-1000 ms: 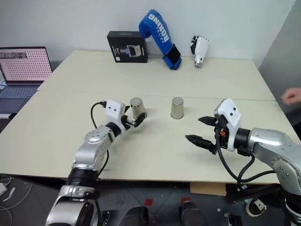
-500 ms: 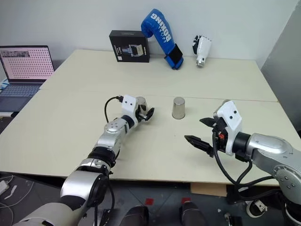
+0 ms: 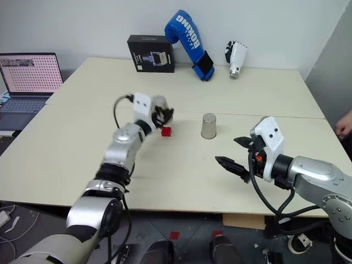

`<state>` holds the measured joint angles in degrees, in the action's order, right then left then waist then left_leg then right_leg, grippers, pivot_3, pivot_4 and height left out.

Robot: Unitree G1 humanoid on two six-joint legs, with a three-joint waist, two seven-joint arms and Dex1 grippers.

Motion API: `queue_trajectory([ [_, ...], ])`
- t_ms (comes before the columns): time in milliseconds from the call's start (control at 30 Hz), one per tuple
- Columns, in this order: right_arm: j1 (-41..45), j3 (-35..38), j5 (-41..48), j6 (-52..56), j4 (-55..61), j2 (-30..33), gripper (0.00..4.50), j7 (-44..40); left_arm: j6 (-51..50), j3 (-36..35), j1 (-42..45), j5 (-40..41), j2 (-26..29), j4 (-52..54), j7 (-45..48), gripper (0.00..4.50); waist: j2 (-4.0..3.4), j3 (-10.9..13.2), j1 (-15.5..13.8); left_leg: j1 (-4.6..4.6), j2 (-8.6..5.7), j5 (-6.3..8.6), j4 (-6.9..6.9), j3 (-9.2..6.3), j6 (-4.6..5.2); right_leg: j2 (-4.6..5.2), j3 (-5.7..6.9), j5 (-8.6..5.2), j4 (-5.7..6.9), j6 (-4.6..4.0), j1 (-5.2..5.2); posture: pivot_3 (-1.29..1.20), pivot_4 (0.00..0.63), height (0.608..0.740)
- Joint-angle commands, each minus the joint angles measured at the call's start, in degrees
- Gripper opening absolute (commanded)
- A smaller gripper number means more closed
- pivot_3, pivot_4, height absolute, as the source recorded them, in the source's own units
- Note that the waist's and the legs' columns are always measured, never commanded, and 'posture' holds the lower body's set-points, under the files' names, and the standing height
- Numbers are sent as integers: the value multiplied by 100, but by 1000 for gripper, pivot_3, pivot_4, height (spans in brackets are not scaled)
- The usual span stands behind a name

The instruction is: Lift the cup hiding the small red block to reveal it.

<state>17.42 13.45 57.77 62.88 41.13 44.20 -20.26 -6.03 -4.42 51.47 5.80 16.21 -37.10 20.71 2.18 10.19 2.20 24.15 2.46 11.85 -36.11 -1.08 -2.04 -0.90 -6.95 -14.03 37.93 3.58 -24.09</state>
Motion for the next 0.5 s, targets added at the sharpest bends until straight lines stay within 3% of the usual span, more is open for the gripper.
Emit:
queue_trajectory([
  [33, 79, 28, 16, -182, -2, 39, 4500, -93, -799, -286, -53, 80, 306, 711, -314, 2811, -2, -1, 13, -4, 0, 0, 0, 1, 0, 0, 0, 0, 0, 0, 2, 0, 150, 740],
  [167, 133, -52, -37, -229, -80, 20, 4500, -128, -851, -359, -305, 16, 525, 452, -318, 2811, -2, -1, 25, -13, 0, 0, 0, 2, 0, 0, 0, 0, 4, 0, 5, 0, 150, 740],
  [400, 148, -65, 28, -206, -64, 18, 4500, -55, 139, -498, -365, 128, 490, -903, -114, 2811, -1, -1, -1, -6, 0, 0, -2, -1, 0, 0, 3, 0, 2, -1, 4, 0, 150, 740],
  [467, 148, -55, 45, -189, -58, 13, 4500, -22, 442, -560, -301, 187, 445, -1307, -5, 3528, -1, -1, -20, -1, 0, 0, -1, -4, 0, 0, 6, 0, -1, -1, 2, 0, 150, 740],
  [500, 145, -51, 53, -185, -54, 11, 4500, -9, 561, -596, -279, 223, 419, -1470, 55, 3595, -1, -1, -30, -1, 0, 0, -1, -4, 0, 1, 6, 0, -1, -1, 2, 0, 150, 740],
])
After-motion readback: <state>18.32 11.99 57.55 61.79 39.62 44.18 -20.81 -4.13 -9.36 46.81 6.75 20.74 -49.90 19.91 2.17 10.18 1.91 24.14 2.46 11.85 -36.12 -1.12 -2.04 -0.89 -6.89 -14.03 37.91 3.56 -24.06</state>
